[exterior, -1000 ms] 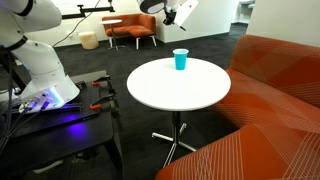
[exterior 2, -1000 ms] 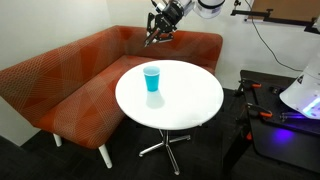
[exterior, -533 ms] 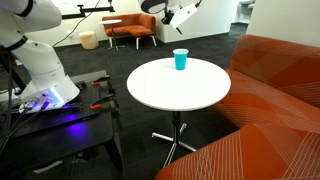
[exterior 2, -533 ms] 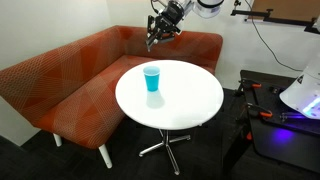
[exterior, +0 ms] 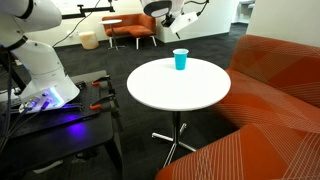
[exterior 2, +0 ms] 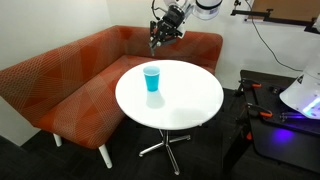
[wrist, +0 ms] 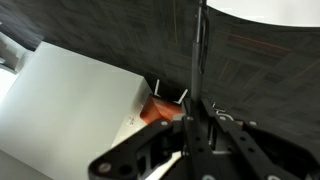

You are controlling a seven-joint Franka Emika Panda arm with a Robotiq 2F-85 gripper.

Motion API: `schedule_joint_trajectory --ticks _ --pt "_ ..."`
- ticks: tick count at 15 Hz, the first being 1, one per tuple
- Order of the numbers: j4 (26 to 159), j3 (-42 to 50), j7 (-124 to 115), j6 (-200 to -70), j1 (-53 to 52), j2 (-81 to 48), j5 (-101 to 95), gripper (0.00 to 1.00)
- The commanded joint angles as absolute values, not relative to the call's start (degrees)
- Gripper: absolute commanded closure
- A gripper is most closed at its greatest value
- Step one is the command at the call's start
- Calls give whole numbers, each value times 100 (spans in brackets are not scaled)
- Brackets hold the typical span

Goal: Put the pen in the cup

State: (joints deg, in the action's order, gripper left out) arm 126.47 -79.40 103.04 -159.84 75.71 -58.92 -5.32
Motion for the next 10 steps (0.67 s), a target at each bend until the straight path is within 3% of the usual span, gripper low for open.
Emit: schedule_joint_trajectory --ticks 1,10 --pt "12489 -7928 10405 -15628 7640 -6265 -494 97" --pt "12057 -7672 10879 -15059 7527 -6931 -431 97"
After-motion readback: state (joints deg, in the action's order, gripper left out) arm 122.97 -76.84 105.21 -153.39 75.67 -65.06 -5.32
